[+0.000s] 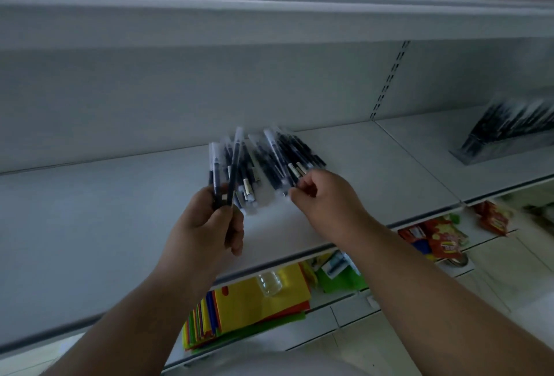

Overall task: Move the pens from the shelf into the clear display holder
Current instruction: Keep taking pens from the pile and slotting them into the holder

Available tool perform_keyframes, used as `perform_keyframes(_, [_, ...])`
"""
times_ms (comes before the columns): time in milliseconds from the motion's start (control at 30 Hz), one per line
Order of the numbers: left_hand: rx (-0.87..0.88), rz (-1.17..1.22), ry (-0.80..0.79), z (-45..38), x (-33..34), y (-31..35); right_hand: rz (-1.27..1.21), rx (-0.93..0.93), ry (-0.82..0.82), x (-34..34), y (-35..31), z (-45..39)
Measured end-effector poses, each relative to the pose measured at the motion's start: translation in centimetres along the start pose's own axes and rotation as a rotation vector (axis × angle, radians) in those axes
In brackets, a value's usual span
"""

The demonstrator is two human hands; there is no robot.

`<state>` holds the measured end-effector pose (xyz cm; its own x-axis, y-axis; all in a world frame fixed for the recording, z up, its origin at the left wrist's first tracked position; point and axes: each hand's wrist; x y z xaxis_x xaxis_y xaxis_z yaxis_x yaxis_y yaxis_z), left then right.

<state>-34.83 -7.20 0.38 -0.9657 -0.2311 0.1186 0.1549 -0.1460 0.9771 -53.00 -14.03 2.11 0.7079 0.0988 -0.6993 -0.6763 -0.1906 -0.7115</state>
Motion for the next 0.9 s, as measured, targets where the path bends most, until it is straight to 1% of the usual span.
perform_keyframes(167, [-0.063,-0.032,-0.083,0.6,3.2,0.0,-0.413,0.07,0.109,-2.8,1.8,1.7])
perform_keyframes(300, [-0.114,-0.019,-0.107,0.8,6.7,0.3,-0.572,0.043,0.225,-6.1,3.3,3.0])
perform_keyframes(400, [-0.082,-0.014,-0.173,0.9,11.0,0.3,-0.64,-0.018,0.336,-9.4,5.2,4.4])
perform_keyframes(533, [-0.038,-0.057,-0.215,1.4,18.5,-1.2,-0.536,-0.043,0.426,-15.5,9.4,6.9])
perform_keyframes(600, [-0.037,-0.065,-0.228,1.9,22.8,-2.1,-0.416,-0.049,0.445,-18.9,12.2,8.4])
perform_keyframes(700, [-0.065,-0.026,-0.283,2.6,29.8,-3.2,-0.218,0.0,0.483,-24.3,17.1,10.6])
perform_keyframes(800, [-0.111,0.022,-0.37,3.4,37.1,-4.0,-0.191,0.047,0.528,-29.8,21.7,12.2])
perform_keyframes(900, [-0.08,0.016,-0.454,4.1,43.8,-4.7,-0.19,0.052,0.584,-34.8,24.9,13.3])
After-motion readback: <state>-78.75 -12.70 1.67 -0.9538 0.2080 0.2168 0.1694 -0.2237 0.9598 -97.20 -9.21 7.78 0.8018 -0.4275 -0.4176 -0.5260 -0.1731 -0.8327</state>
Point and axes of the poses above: each hand's wrist, its own z-axis away from the middle knuckle, its own x-axis out of the palm, y = z × x, and after that the axes turned 4 degrees about -x, right-handed
